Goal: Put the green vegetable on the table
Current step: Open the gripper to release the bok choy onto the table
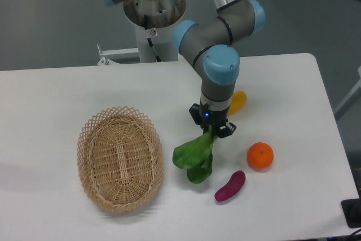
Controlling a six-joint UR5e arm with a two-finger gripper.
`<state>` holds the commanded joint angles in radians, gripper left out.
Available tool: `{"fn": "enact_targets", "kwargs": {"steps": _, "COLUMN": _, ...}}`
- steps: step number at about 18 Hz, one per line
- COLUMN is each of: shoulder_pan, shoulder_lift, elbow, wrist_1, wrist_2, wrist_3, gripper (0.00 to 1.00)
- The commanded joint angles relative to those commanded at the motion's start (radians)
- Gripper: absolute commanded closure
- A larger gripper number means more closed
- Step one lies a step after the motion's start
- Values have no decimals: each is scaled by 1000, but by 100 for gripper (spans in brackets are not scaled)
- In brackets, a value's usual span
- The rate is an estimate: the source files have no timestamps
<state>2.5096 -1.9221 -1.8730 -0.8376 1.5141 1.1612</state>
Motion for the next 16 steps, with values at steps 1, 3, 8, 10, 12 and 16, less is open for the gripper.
{"fn": "enact_targets", "kwargs": {"steps": 1, "shoulder_pan": 0, "shoulder_lift": 0, "elbow": 0, "wrist_1": 2, "wrist_2": 0, "wrist_3": 2, "gripper": 58}}
{"fn": "enact_targets", "kwargs": {"steps": 3, "shoulder_pan": 0, "shoulder_lift": -2, "elbow": 2, "wrist_1": 3, "wrist_2": 0, "wrist_3": 0, "gripper": 37}}
{"fn": "enact_targets", "kwargs": {"steps": 8, "shoulder_pan": 2, "shoulder_lift": 3, "elbow": 15, "wrist_1": 49, "wrist_2": 0, "wrist_3": -3, "gripper": 0}}
{"fn": "enact_targets", "kwargs": {"steps": 10, "shoulder_pan": 6, "shoulder_lift": 11, "elbow": 18, "wrist_1": 49, "wrist_2": 0, "wrist_3": -8, "gripper": 0}}
{"fn": "enact_targets", "kwargs": {"steps": 12, "shoulder_pan": 8, "shoulder_lift": 12, "elbow": 32, "wrist_1": 49, "wrist_2": 2, "wrist_3": -6, "gripper": 0}}
{"fn": "enact_targets", "kwargs": {"steps": 16, "shoulder_pan": 15, "shoulder_lift": 12, "elbow": 109, "wrist_1": 41, "wrist_2": 9, "wrist_3": -6, "gripper": 0}}
